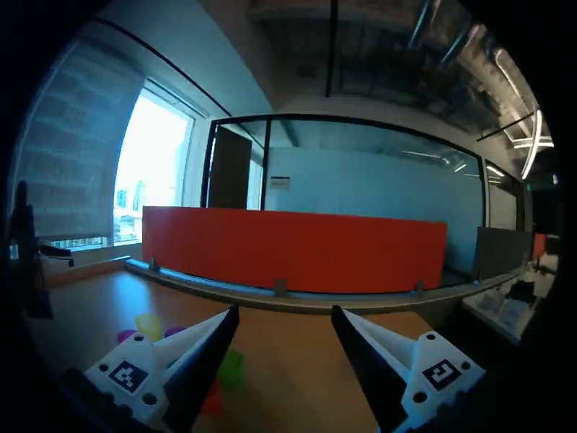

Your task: Pour water

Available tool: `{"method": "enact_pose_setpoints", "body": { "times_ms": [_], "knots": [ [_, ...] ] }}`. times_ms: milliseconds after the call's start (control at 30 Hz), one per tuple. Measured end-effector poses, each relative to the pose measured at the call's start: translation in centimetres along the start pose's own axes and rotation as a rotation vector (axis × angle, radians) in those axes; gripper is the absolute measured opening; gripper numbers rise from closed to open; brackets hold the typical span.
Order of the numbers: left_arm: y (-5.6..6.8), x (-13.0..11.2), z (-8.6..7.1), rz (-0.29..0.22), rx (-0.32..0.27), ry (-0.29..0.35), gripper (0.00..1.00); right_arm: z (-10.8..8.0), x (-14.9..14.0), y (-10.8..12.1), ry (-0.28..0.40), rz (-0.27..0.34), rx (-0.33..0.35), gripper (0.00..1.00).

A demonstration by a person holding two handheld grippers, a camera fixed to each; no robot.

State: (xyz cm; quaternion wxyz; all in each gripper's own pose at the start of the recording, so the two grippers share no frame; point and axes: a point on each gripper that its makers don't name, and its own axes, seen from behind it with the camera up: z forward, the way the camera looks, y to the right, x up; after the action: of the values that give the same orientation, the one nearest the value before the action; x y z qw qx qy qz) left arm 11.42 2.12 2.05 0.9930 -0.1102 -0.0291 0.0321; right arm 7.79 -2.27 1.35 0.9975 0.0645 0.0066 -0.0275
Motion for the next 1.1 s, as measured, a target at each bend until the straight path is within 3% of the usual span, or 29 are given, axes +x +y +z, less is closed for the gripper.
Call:
{"method": "enact_pose_setpoints", "body": {
  "times_ms": [467, 667, 900, 1100],
  "knots": [
    [1.9, 0.0, 0.3, -0.010, -0.171, -0.050, 0.98, -0.2, 0.2, -5.0, -0.060, -0.001, 0.274, 0.99],
    [2.9, -0.3, 0.4, -0.012, -0.236, -0.063, 0.98, 0.0, 0.2, -6.0, -0.088, -0.032, 0.331, 0.99],
    [5.1, -0.1, 0.2, -0.021, -0.332, -0.065, 0.98, 0.4, 0.0, -6.4, -0.119, -0.038, 0.370, 0.99],
    [5.7, 0.0, 0.0, -0.019, -0.376, -0.085, 0.98, 0.6, 0.0, -6.4, -0.134, -0.035, 0.387, 1.00]
  ]
}}
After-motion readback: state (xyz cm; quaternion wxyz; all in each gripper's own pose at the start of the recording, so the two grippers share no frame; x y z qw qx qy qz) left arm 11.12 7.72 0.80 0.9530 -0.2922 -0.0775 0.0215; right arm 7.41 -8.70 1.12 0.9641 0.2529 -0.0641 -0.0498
